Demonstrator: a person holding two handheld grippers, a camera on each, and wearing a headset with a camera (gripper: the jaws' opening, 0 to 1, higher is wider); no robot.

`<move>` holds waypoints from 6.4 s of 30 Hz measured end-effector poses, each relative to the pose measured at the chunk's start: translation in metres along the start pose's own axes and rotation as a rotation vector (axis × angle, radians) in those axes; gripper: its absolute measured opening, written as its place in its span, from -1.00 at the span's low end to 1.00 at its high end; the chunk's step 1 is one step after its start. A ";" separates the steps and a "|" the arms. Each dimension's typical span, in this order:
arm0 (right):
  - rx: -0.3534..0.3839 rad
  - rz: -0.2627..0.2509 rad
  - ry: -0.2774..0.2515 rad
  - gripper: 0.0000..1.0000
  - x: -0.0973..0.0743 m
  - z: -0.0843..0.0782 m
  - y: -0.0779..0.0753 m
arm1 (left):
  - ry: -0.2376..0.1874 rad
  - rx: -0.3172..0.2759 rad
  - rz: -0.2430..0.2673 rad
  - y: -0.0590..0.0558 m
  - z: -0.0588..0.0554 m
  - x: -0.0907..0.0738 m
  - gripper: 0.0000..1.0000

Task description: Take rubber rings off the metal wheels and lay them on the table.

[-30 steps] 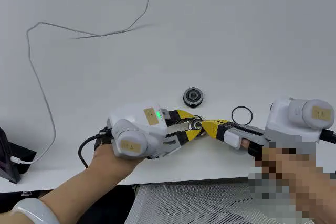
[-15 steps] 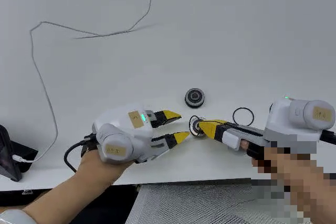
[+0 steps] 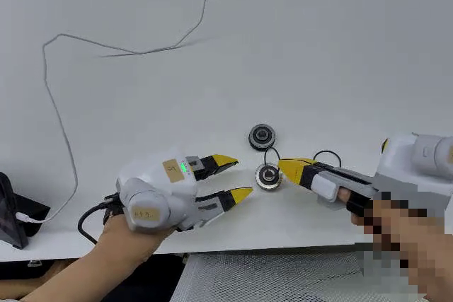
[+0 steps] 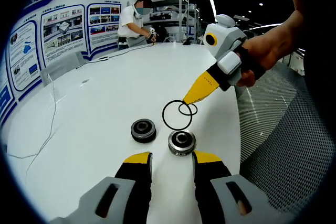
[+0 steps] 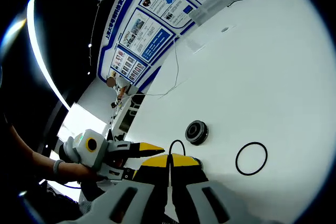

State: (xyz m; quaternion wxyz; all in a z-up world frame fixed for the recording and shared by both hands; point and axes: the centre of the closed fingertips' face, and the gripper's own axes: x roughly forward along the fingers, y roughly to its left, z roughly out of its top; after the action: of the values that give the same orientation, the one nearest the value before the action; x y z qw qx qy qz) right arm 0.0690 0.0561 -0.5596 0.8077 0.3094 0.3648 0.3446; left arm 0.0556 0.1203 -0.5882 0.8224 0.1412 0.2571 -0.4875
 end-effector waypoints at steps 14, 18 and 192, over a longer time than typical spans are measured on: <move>0.041 -0.094 -0.037 -0.97 -0.026 0.008 -0.036 | -0.027 -0.049 0.044 0.012 -0.003 -0.010 -0.08; 0.043 -0.125 -0.037 -0.97 -0.032 0.008 -0.046 | -0.030 -0.061 0.047 0.011 -0.004 -0.012 -0.05; -0.042 -0.094 0.019 -0.90 0.060 0.020 -0.051 | 0.037 0.036 0.028 0.046 0.023 0.061 -0.75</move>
State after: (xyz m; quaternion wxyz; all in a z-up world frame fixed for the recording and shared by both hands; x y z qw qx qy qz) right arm 0.1312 0.0690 -0.6092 0.8259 0.2717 0.3792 0.3168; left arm 0.1259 0.0868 -0.6045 0.8215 0.1689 0.2615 -0.4777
